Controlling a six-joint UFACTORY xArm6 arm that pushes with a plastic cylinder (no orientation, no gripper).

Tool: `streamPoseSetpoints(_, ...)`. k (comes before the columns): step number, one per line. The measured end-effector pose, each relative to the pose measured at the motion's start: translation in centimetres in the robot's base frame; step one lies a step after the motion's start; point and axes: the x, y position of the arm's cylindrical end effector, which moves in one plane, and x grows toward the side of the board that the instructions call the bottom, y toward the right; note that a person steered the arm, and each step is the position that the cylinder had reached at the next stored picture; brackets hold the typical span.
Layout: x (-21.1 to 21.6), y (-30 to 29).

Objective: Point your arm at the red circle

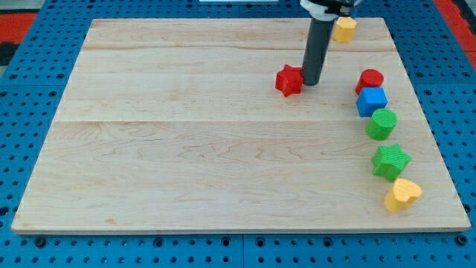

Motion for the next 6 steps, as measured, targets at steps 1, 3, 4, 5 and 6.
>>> streamPoseSetpoints(1,-2.3,-5.4)
streamPoseSetpoints(3,1.8,-2.5)
streamPoseSetpoints(4,1.5,1.8)
streamPoseSetpoints(5,-0.6,5.8)
streamPoseSetpoints(6,-1.0,9.1)
